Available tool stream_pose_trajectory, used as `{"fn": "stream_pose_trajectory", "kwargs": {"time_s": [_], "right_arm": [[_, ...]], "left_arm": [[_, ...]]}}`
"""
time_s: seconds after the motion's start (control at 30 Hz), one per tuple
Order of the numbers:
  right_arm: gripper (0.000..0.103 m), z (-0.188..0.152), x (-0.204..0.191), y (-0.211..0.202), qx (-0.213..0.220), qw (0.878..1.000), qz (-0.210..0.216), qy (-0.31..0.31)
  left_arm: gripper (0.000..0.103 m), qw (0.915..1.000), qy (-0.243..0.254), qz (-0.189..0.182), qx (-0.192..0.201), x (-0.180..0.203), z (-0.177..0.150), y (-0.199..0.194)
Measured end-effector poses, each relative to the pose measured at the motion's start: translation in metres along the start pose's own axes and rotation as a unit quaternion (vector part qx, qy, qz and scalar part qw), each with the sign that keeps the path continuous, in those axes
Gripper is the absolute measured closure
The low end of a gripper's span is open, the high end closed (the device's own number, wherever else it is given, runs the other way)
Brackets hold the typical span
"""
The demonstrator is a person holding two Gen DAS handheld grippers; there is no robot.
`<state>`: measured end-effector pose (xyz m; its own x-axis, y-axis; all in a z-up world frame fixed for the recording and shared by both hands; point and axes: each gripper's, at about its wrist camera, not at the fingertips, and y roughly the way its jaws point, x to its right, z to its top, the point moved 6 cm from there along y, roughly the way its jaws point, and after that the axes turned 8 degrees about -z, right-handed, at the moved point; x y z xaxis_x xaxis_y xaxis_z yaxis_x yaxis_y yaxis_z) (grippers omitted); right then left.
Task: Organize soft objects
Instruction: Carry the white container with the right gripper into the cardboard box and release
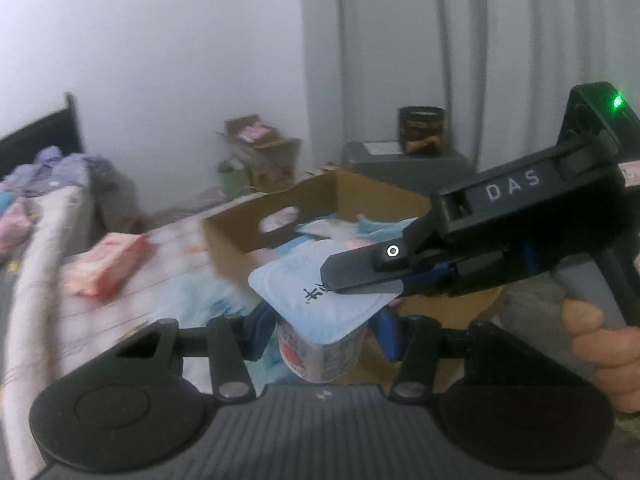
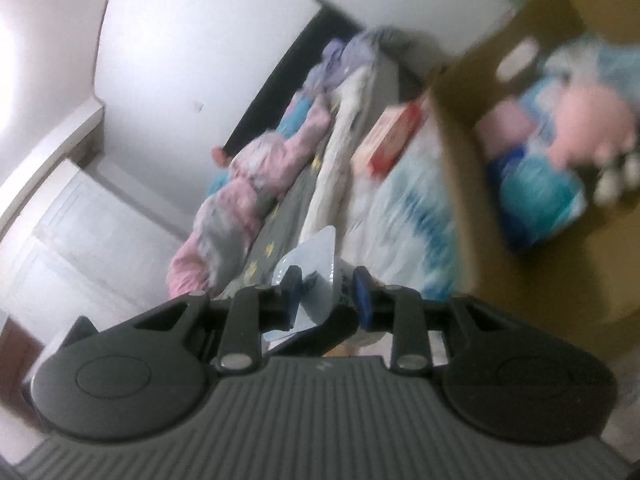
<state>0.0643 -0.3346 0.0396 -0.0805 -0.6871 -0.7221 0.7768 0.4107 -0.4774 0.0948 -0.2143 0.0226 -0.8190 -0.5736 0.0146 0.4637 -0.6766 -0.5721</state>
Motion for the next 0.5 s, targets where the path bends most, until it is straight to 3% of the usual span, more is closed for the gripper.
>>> {"fn": "stream_pose_trajectory", "kwargs": {"time_s": [0.23, 0.43, 0.5], "right_arm": [[0.073, 0.052, 0.087, -0.007, -0.058, 0.994, -0.040, 0.088], [0.072, 0.059, 0.141, 0.019, -0.140, 0.980, -0.065, 0.124], [0.073, 0.052, 0.147, 0.030, -0.168, 0.975, -0.066, 0.131]], "left_arm": [[0.050, 0.9924, -0.036, -0.067, -0.097, 0.014, 0.018, 0.085], [0.050, 0.9766, -0.063, -0.087, -0.187, 0.008, -0.005, 0.129], [0.047, 0.9728, -0.071, -0.092, -0.200, 0.005, -0.011, 0.134]]}}
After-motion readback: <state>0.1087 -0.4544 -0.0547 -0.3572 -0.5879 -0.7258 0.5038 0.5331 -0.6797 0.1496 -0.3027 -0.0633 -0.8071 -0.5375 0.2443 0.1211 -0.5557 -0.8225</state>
